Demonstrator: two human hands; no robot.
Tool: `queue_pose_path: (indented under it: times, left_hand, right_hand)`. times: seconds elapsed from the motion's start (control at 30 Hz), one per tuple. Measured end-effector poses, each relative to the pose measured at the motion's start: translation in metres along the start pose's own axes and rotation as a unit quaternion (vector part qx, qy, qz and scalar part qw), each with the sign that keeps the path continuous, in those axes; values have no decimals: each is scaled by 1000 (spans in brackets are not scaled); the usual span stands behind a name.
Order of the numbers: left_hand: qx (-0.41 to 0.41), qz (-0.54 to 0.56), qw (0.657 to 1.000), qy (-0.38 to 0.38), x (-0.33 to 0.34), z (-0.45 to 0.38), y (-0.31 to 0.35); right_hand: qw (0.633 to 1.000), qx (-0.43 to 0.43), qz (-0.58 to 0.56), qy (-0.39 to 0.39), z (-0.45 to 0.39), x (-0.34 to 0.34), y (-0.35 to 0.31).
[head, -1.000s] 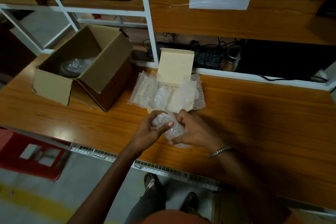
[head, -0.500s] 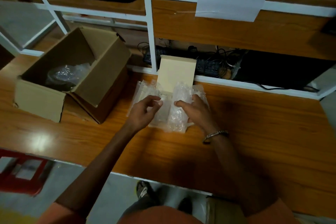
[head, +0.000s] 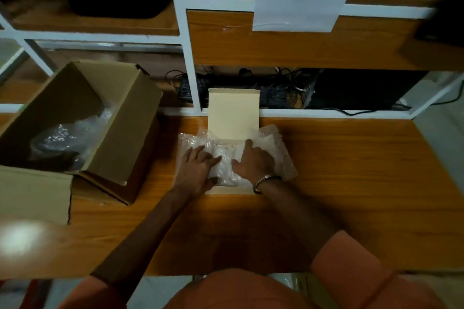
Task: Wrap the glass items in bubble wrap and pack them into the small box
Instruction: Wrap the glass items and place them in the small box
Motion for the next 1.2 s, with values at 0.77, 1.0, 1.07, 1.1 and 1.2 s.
queue_pose_path:
  times: [0.77, 1.0, 1.07, 1.1, 1.2]
  left_hand:
    - [-32, 64, 997, 25, 7, 1, -1]
    - [-189, 197, 912, 305, -51, 59, 4]
    - [-280, 219, 877, 324, -53, 76, -6]
    - [-318, 253, 859, 313, -48, 80, -12]
    - [-381, 322, 823, 272, -38, 84, -20]
  right_hand:
    - [985, -154, -20, -69, -7, -2, -9]
    - [939, -207, -174, 212, 31, -49, 29]
    - [932, -103, -207, 281, 35, -67, 62]
    - [940, -42, -207, 268, 32, -66, 76]
    - [936, 51, -335, 93, 22, -36, 93]
Point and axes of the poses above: each hand's wrist, its own z-axis away from the middle knuckle, its own x-axis out of the palm, y = z × x, the point moved 8 cm from there along -z, towards the middle knuckle, and after that the axes turned 3 degrees about x, right-handed, at the moved point
